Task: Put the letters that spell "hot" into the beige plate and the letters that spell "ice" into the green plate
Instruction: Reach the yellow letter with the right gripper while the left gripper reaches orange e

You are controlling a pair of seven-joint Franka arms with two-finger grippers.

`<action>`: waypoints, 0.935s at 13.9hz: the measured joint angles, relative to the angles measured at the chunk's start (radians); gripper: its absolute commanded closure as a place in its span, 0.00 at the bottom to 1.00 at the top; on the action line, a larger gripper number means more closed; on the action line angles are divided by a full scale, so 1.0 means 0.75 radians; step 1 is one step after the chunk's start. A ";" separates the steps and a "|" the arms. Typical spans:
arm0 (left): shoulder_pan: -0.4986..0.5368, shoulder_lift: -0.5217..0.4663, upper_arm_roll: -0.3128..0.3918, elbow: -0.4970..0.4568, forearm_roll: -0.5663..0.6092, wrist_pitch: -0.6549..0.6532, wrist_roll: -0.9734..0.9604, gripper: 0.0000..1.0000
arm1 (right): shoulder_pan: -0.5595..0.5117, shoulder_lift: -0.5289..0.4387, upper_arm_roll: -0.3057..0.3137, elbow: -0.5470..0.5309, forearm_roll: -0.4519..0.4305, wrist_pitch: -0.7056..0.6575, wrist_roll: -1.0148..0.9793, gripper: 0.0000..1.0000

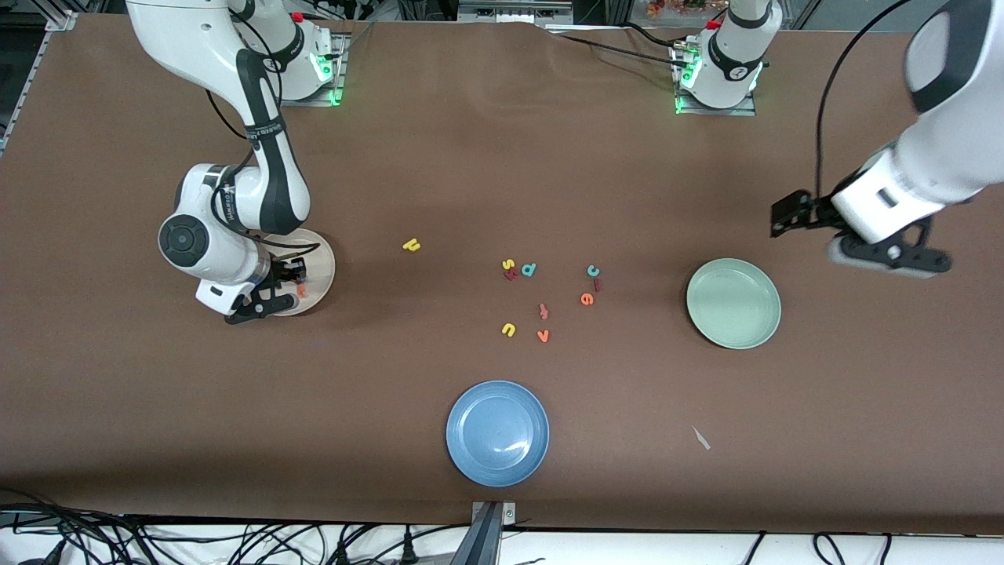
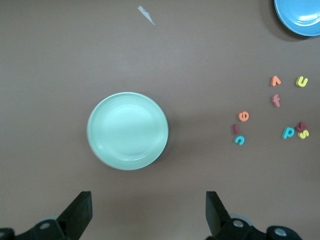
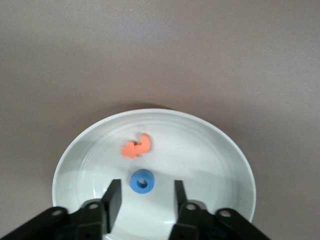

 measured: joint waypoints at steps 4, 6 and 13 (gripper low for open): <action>-0.138 0.185 -0.005 0.002 0.016 0.147 -0.144 0.00 | -0.004 -0.007 -0.011 0.065 0.008 -0.192 0.084 0.00; -0.203 0.273 -0.008 0.004 0.033 0.246 -0.234 0.00 | -0.004 -0.014 -0.011 0.087 0.024 -0.252 0.308 0.00; -0.410 0.510 -0.012 0.009 0.033 0.413 -0.340 0.00 | 0.126 -0.032 0.097 0.100 0.153 -0.126 1.285 0.00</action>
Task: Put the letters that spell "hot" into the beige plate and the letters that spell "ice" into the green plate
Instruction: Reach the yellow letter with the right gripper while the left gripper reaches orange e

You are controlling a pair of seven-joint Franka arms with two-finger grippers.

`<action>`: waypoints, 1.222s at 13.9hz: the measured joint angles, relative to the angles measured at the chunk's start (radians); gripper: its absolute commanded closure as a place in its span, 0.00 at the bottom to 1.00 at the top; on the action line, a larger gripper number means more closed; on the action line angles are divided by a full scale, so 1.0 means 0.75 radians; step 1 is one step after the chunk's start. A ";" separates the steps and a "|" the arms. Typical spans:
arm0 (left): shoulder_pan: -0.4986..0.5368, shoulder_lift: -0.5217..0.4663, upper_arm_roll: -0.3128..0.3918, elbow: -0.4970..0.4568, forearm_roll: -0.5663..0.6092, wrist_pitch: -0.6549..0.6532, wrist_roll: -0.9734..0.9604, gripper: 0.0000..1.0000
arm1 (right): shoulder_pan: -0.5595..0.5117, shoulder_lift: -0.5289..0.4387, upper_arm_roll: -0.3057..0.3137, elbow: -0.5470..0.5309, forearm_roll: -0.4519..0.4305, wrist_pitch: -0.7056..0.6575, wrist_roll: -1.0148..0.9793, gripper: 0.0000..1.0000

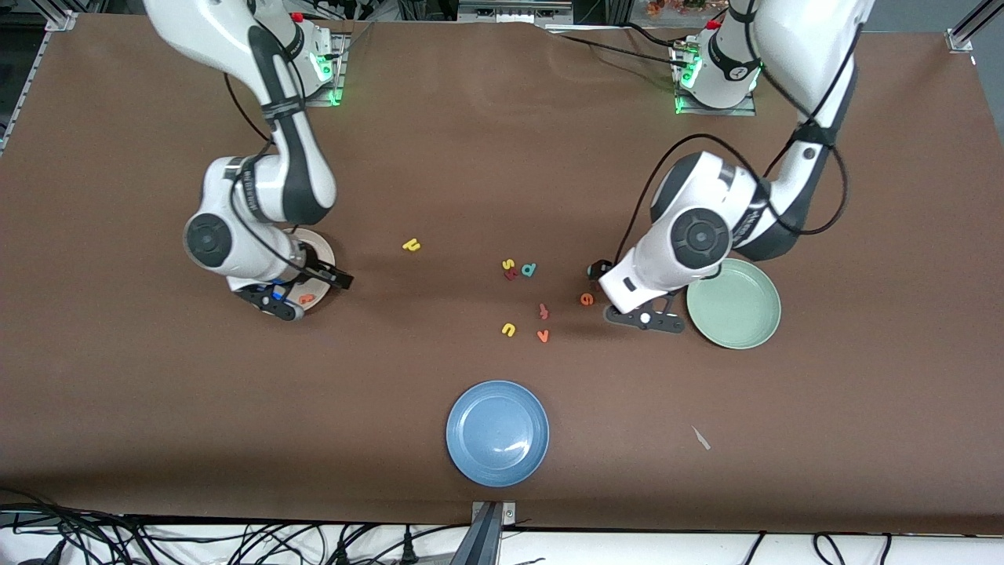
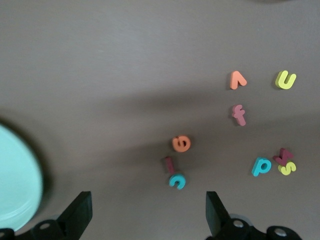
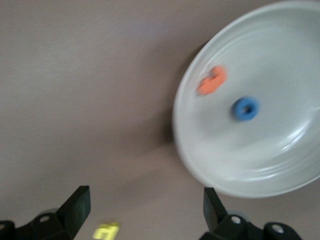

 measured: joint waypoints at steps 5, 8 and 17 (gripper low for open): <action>-0.075 0.182 -0.001 -0.005 0.002 0.136 -0.001 0.00 | 0.192 0.022 0.010 -0.034 0.000 0.170 0.557 0.00; -0.101 0.237 -0.001 -0.015 0.042 0.145 0.023 0.00 | 0.209 0.022 0.016 -0.108 0.002 0.254 0.670 0.00; -0.122 0.231 -0.002 -0.010 0.170 0.171 0.499 0.01 | 0.228 0.020 0.156 -0.247 0.004 0.532 0.938 0.01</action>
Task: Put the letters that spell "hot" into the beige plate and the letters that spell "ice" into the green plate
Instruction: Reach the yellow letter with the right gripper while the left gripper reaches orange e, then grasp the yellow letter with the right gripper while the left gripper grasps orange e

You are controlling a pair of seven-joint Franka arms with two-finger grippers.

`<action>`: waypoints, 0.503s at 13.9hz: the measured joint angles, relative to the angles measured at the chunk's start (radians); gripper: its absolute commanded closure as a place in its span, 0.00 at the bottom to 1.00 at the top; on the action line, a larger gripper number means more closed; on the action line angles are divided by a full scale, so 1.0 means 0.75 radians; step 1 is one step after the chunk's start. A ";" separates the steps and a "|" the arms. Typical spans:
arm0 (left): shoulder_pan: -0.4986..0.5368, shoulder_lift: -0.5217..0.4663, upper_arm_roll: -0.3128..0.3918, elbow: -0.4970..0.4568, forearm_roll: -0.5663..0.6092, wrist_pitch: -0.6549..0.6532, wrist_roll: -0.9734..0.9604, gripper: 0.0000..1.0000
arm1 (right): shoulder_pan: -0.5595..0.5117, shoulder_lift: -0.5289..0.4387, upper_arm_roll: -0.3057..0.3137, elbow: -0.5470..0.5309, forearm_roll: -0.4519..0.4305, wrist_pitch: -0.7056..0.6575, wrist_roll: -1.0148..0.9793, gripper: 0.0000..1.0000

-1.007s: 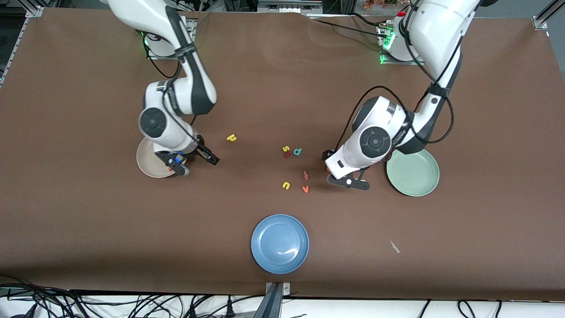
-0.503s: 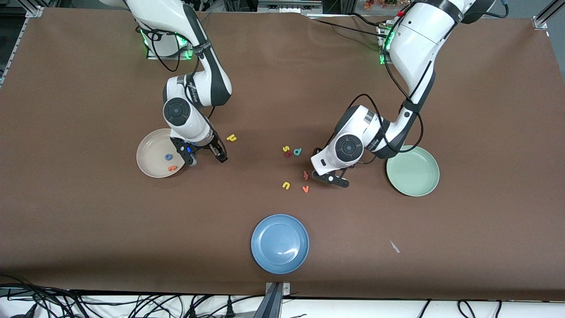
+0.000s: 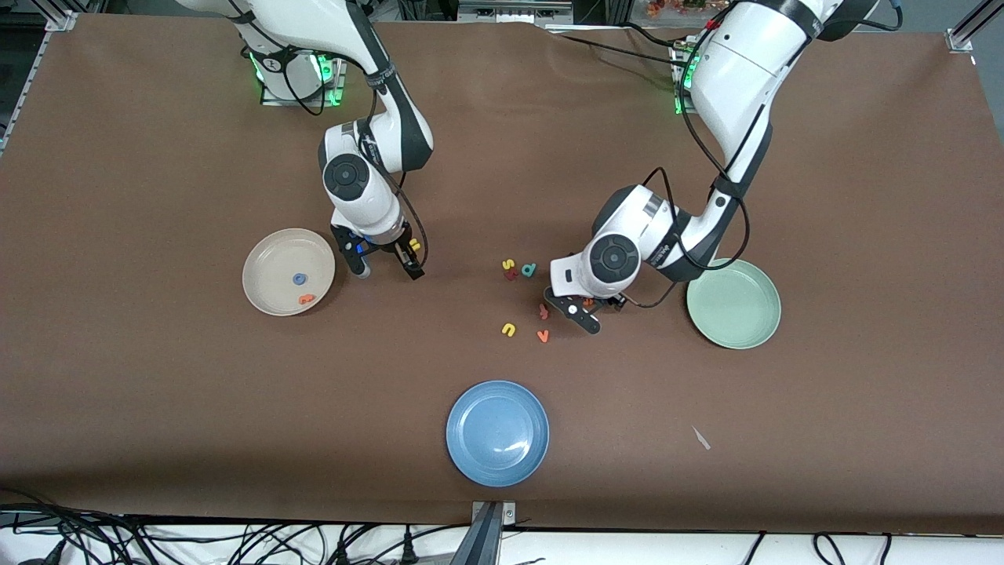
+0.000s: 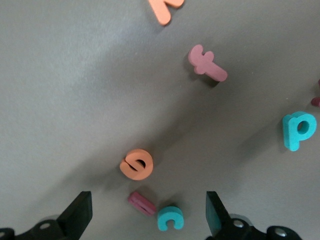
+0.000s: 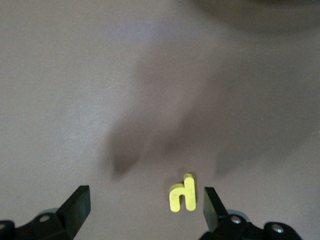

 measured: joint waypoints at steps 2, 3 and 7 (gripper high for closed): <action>-0.016 0.000 0.000 -0.006 0.028 0.093 0.008 0.01 | 0.000 0.000 0.017 -0.036 0.000 0.048 0.016 0.01; -0.021 0.000 0.000 -0.012 0.030 0.131 0.015 0.01 | 0.000 0.000 0.032 -0.054 0.000 0.076 0.033 0.01; -0.017 0.002 0.006 -0.024 0.118 0.184 0.021 0.04 | 0.000 0.000 0.065 -0.089 0.000 0.125 0.054 0.11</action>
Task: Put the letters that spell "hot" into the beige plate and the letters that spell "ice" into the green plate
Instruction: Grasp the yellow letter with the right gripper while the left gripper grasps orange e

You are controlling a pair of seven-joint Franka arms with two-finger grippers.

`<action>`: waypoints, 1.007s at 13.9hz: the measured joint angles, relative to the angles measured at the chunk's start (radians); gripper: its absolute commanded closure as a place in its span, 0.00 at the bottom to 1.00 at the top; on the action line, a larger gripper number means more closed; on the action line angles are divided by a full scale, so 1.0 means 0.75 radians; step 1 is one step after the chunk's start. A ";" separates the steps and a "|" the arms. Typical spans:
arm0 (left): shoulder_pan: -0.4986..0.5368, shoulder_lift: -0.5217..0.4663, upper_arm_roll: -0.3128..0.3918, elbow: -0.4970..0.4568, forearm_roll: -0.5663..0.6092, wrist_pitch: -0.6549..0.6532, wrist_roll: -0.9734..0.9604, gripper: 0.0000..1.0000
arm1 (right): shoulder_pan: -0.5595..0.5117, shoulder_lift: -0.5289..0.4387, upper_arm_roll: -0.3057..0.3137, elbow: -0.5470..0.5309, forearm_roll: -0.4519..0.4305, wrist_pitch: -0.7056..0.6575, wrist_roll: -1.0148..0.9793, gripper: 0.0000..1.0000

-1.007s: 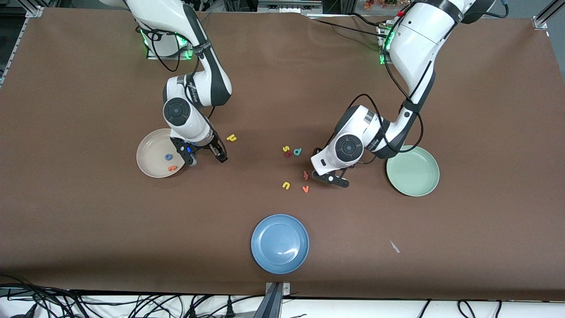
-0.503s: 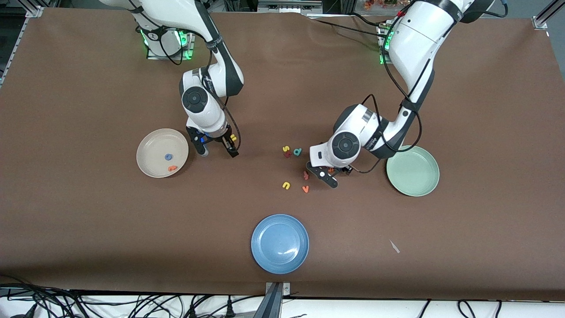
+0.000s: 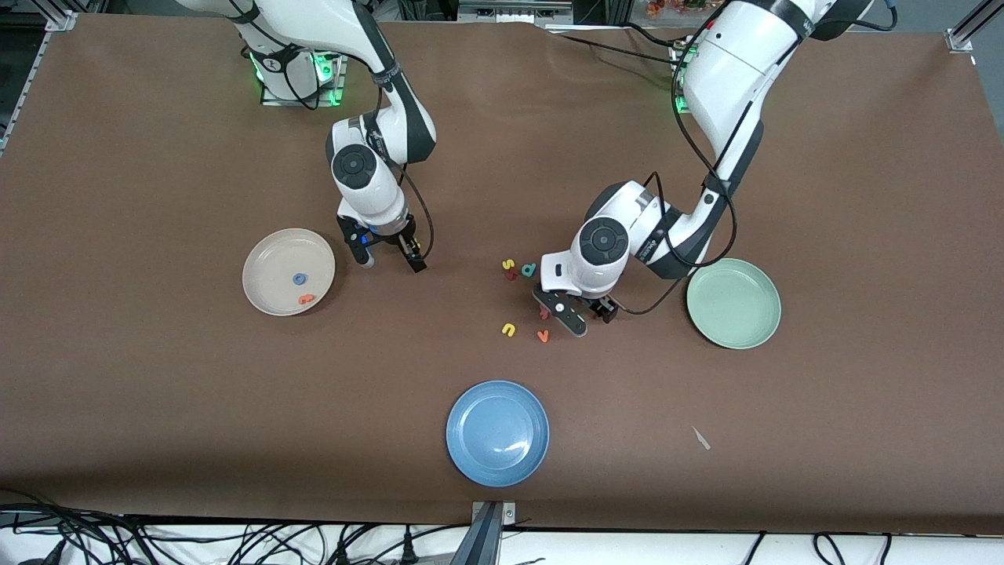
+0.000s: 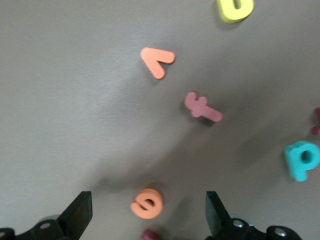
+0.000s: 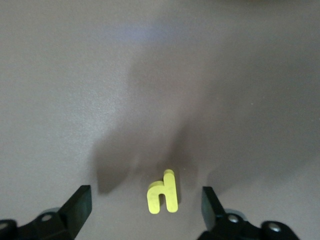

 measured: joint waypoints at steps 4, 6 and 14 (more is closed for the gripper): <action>0.002 0.021 0.001 -0.012 0.038 0.018 0.001 0.21 | 0.000 0.000 0.002 -0.012 0.000 0.005 0.001 0.28; 0.002 0.041 0.000 -0.023 0.038 0.047 0.003 0.32 | 0.000 0.000 0.002 -0.015 0.000 0.008 0.001 0.46; 0.002 0.016 -0.029 -0.050 0.039 0.046 0.009 0.64 | -0.001 -0.015 0.002 -0.018 0.000 0.007 0.000 0.99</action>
